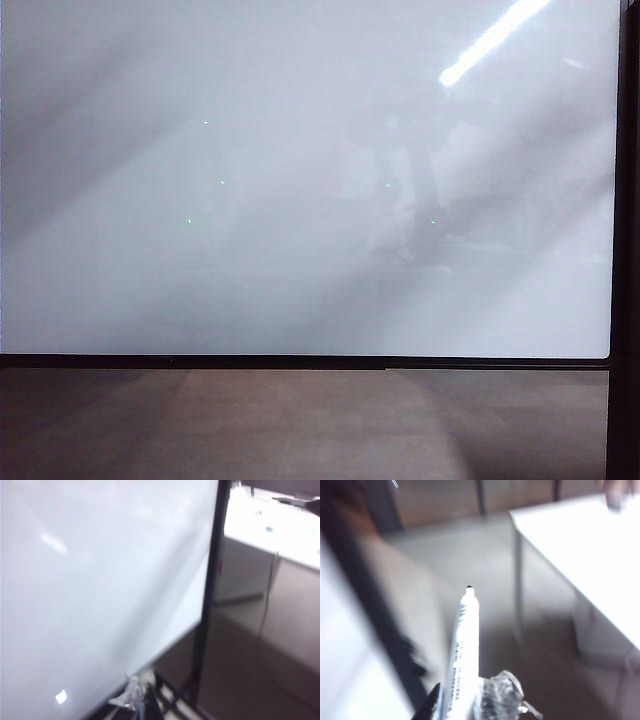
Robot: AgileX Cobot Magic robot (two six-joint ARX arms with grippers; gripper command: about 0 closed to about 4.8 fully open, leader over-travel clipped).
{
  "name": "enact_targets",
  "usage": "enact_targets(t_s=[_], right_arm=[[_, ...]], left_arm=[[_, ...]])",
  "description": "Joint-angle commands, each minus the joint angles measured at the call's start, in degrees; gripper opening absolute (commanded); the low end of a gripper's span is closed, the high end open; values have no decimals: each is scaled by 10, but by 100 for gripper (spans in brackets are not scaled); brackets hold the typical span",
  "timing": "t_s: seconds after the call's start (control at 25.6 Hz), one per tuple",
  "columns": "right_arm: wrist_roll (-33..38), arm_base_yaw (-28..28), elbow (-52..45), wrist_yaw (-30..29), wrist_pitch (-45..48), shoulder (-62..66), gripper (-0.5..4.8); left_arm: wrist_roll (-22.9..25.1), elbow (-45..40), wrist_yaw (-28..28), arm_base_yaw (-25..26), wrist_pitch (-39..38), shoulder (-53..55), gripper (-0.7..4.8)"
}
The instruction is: Reach to the right to find the marker pen, pick it up, and write the number 4 on the whiteboard.
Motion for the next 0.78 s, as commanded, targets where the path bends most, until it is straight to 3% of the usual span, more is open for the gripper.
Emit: enact_targets(t_s=[0.04,0.16,0.2,0.39,0.51,0.78], right_arm=[[14,74,5,30,-32,-106,-6],[52,184,5,61,-76,-188,-6],[49,254,5,92,-84,-210,-6],[34,415,23,194,-95,-204,-6],[28,465,55,203,-105,-173,-6],[-10,510,187,212,-163,-55,-6]], left_arm=[[-3,36,-14,1,-28,-25,-5],[-2,78,-47,1,-75,-26,-5],[-2,95,-66,1,-86,-26,-5],[-2,117,-109,1,-86,-26,-5],[-2,125,-132,1,-84,-25,-5],[-2,142,-157,1,-107,-17,-5]])
